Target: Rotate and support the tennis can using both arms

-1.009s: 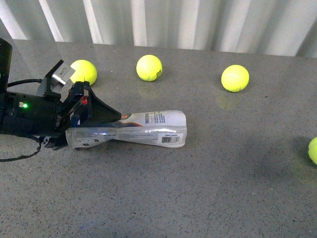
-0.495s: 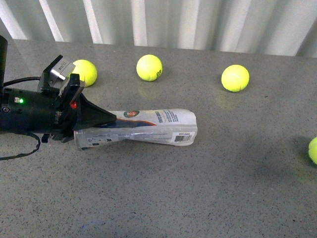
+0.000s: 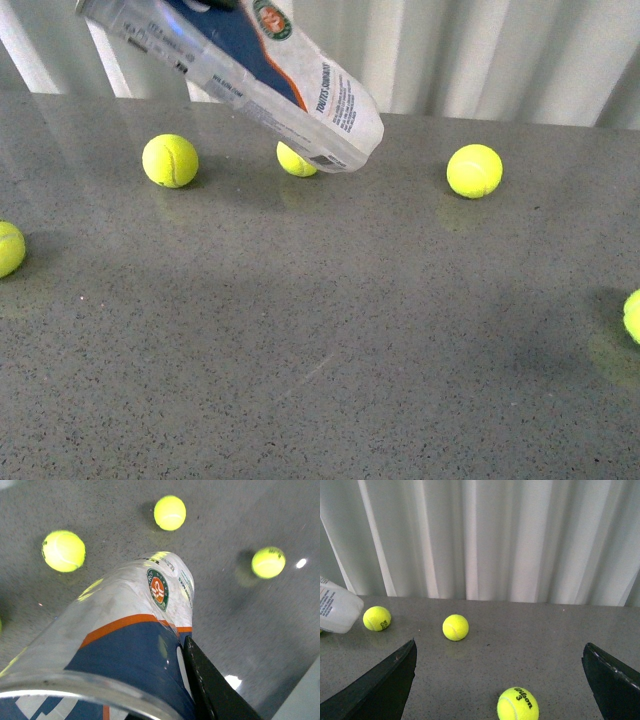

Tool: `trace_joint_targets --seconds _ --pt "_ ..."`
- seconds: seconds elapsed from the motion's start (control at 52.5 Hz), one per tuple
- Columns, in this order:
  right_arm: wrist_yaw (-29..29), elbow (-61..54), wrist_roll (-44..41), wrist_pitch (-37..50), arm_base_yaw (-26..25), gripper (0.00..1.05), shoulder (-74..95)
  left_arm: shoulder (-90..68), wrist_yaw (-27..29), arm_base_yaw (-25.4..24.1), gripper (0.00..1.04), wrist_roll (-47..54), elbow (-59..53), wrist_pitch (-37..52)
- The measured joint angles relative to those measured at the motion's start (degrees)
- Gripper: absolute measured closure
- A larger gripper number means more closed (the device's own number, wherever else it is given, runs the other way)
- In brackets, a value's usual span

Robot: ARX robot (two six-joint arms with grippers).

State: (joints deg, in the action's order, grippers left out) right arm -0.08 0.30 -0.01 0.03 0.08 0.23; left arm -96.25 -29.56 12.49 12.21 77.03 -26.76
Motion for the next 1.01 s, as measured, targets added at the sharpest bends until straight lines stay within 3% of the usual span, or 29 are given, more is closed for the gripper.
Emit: trace_joint_targets --seconds 0.171,0.476,0.742,1.009 --pt "0.0 0.0 0.0 0.0 0.0 0.07 0.0 -4.7 14.6 10.3 1.01 23.7 10.3 -15.1" --pt "0.0 0.0 0.0 0.0 0.0 0.07 0.0 -17.8 29.9 17.9 1.01 37.2 16.2 -16.0" --pt "0.0 0.0 0.0 0.0 0.0 0.07 0.0 -22.1 36.0 17.0 1.01 40.9 18.8 -18.4" --pt "0.0 0.0 0.0 0.0 0.0 0.07 0.0 -22.1 34.4 16.0 0.98 41.7 18.3 -17.7"
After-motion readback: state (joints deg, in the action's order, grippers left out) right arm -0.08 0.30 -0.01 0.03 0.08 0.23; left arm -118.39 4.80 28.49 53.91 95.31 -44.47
